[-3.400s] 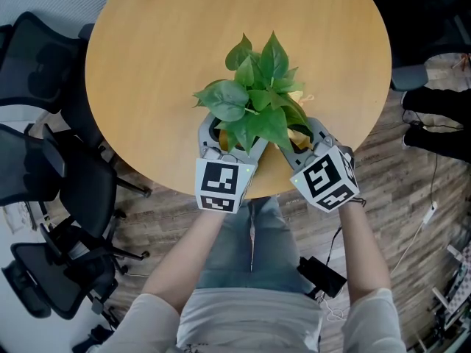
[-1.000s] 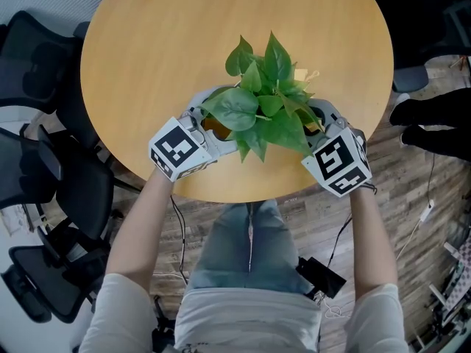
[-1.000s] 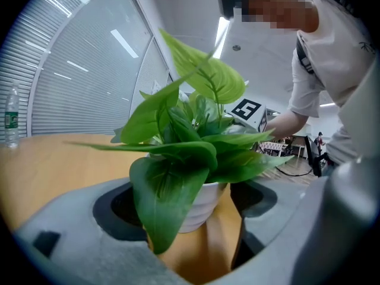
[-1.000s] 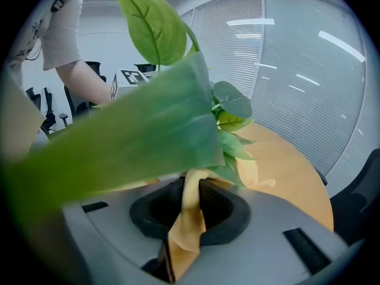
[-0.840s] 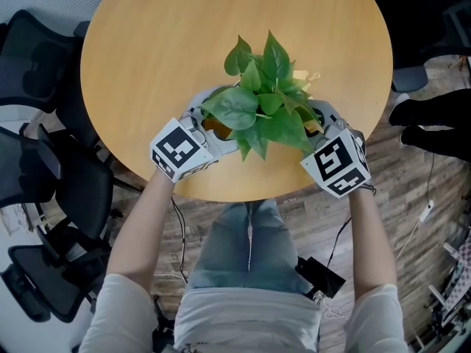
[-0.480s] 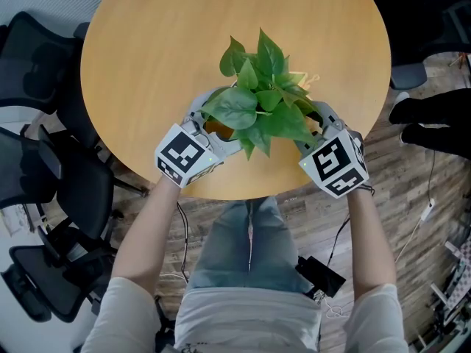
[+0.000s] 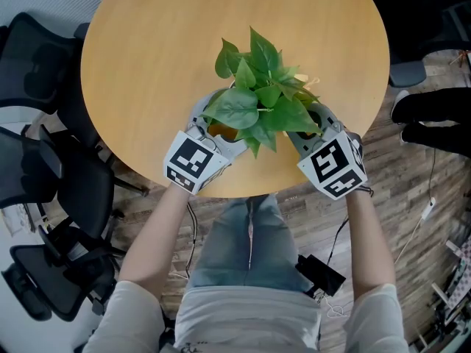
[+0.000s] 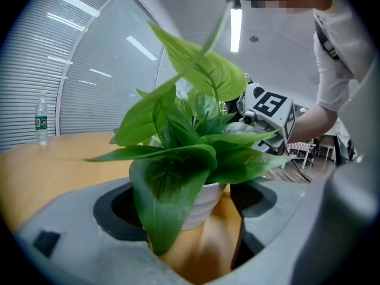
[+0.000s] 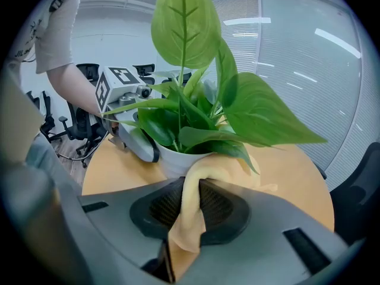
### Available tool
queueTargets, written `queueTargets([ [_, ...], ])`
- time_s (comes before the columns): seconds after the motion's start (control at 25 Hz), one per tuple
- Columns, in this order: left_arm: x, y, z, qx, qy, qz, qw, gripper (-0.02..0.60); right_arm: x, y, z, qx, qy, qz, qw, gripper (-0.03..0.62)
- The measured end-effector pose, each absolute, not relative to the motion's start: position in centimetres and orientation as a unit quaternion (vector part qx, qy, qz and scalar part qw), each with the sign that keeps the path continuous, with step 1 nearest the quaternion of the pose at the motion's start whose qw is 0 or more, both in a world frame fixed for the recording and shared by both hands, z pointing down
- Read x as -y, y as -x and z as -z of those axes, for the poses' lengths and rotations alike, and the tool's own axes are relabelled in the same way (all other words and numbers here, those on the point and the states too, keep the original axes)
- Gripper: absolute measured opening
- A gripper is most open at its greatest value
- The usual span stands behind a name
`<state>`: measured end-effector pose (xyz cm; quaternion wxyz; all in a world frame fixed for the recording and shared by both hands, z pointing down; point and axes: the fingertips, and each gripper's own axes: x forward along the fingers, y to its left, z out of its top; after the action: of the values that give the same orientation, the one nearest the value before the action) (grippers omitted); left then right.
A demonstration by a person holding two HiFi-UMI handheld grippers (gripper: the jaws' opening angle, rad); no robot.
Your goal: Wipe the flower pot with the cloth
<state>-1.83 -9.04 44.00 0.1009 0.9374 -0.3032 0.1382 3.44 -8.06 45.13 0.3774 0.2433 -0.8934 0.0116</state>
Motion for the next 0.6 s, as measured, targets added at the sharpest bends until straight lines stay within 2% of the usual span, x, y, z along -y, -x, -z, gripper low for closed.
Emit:
queueTargets([
  [0.6, 9.3, 1.49, -44.14, 0.399, -0.899, -0.143, 0.112, 0.439, 7.06, -3.34, -45.06, 0.897, -0.246, -0.024, 0.367, 0.06],
])
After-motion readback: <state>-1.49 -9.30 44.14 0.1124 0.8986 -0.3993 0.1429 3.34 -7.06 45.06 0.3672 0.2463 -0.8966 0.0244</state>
